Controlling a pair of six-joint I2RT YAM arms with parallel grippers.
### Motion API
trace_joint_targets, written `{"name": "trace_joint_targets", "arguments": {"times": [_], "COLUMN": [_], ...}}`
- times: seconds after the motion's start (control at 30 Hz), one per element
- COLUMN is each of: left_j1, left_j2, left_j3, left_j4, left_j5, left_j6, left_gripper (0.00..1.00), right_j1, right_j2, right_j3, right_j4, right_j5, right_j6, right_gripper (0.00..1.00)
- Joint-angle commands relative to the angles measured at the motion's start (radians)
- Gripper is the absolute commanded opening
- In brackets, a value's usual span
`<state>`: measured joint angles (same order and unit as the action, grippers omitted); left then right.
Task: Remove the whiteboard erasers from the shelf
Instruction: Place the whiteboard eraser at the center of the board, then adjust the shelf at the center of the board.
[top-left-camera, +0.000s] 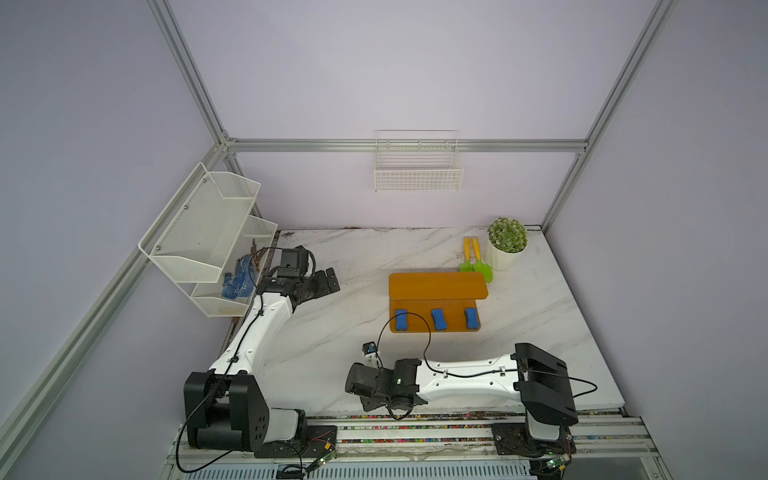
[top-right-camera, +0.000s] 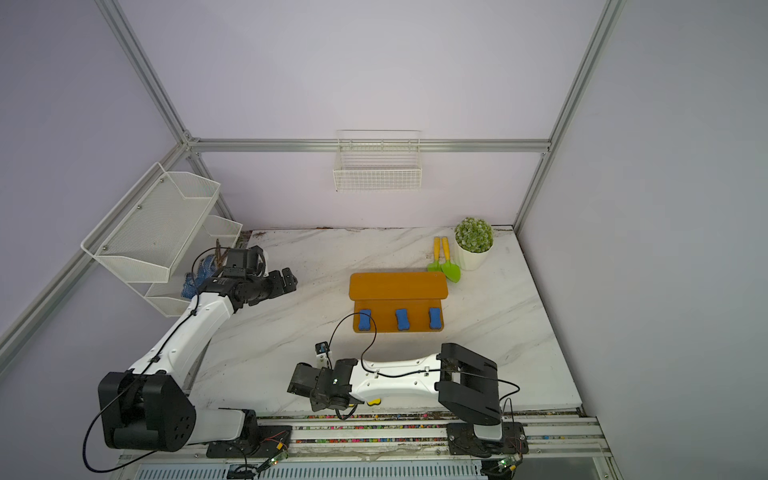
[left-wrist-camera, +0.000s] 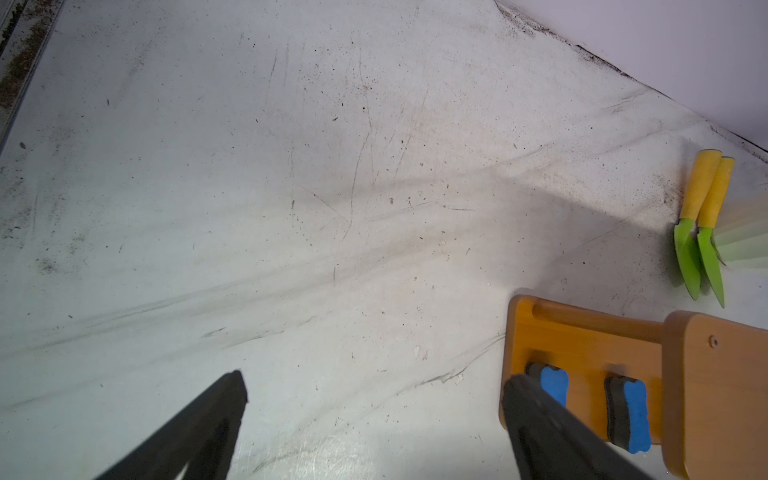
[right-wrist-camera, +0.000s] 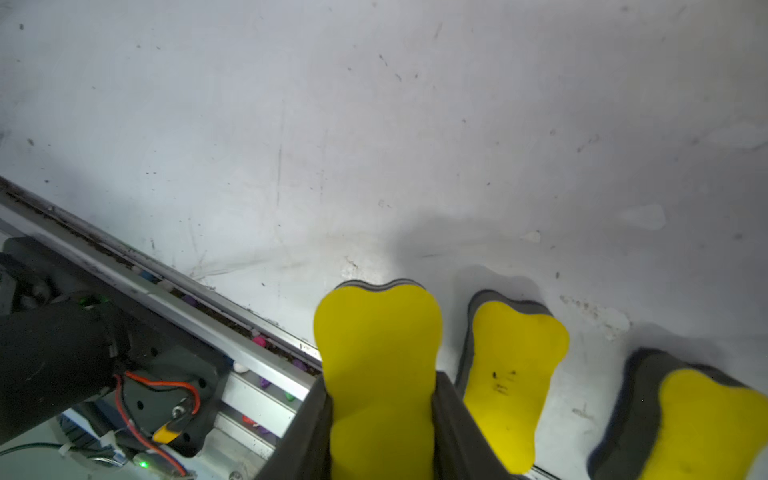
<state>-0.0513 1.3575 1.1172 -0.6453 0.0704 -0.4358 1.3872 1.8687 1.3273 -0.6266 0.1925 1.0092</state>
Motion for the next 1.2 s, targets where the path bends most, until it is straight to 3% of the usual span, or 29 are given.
{"name": "trace_joint_targets", "arguments": {"times": [0.0,0.47,0.73,0.83,0.97,1.07,1.17], "left_j1": [0.002,-0.001,-0.008,-0.037,-0.131,-0.156,-0.163], "left_j2": [-0.049,-0.054,-0.055,-0.065,-0.092,-0.095,-0.067], "left_j3": [-0.004,-0.005,-0.004,-0.004,-0.028,-0.043,-0.025], "left_j4": [0.033,0.033,0.032,0.027,0.016,0.021,0.032], "left_j5": [-0.001,0.015,0.017,0.0,-0.021,0.032,0.122], "left_j6": [-0.015,-0.014,-0.008,-0.004,-0.012,-0.021,-0.023], "left_gripper": [1.0,1.0,1.0,0.99,1.0,1.0,1.0], "right_j1": [0.01,-0.002,-0.01,-0.01,-0.008,-0.01,-0.012], "right_j2": [0.013,0.123,0.08,-0.003,-0.209,-0.391,-0.469], "right_j3": [-0.018,0.048,0.082,0.061,-0.108,-0.359,-0.582], "right_j4": [0.086,0.069,0.027,0.037,0.13,0.393,0.742], "right_j5": [-0.002,-0.046,-0.003,0.07,0.301,0.486,0.624], "right_j6": [0.07,0.07,0.028,-0.001,-0.099,-0.196,-0.328], "right_gripper": [0.37,0.47,0.57,0.56,0.52,0.5,0.51]}}
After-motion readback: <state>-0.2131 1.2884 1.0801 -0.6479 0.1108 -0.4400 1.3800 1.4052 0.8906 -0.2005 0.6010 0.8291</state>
